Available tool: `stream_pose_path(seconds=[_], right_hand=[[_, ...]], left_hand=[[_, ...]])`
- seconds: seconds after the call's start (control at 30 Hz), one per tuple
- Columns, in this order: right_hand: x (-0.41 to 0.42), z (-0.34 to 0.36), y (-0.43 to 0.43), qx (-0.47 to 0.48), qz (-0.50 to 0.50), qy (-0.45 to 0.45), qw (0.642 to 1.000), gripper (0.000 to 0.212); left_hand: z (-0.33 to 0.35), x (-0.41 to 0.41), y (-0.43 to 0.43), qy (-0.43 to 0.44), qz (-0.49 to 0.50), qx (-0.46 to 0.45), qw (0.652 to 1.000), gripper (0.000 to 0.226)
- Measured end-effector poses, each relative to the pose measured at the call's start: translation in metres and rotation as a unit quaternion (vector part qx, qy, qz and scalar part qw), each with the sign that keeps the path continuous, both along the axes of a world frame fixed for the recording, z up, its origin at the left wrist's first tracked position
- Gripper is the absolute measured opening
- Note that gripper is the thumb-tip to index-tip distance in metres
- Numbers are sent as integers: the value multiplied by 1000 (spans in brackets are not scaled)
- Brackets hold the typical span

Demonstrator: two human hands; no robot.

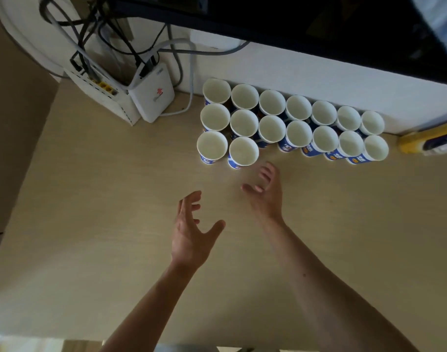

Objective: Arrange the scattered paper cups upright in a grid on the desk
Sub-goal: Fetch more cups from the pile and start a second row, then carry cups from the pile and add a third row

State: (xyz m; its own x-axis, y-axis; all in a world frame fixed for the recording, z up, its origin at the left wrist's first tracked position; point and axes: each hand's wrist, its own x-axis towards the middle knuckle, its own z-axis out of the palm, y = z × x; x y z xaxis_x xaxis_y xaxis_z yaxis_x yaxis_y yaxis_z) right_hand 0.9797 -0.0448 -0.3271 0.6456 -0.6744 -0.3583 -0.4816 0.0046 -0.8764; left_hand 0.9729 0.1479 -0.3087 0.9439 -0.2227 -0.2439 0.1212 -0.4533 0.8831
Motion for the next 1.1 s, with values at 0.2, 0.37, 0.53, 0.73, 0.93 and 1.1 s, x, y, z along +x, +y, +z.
stream_pose_path(seconds=[0.2,0.37,0.53,0.73,0.93,1.1], right_hand=[[-91,35,-8,2,-58,-10,998,74],[-170,69,-23,18,-144,-60,988,67],[-242,92,-44,27,-196,-111,974,60],[-325,122,-89,62,-237,-179,953,57],[-423,147,-145,70,-258,-225,937,50],[-503,151,-182,56,-304,-206,928,46]], left_hand=[[31,-17,-41,33,-41,-49,997,55],[63,-53,-85,35,-88,-94,991,58],[90,-114,-133,13,-131,-110,985,55],[122,-215,-194,12,-154,-121,980,25],[143,-321,-256,-18,-211,-139,967,22],[144,-393,-302,-12,-267,-137,954,23]])
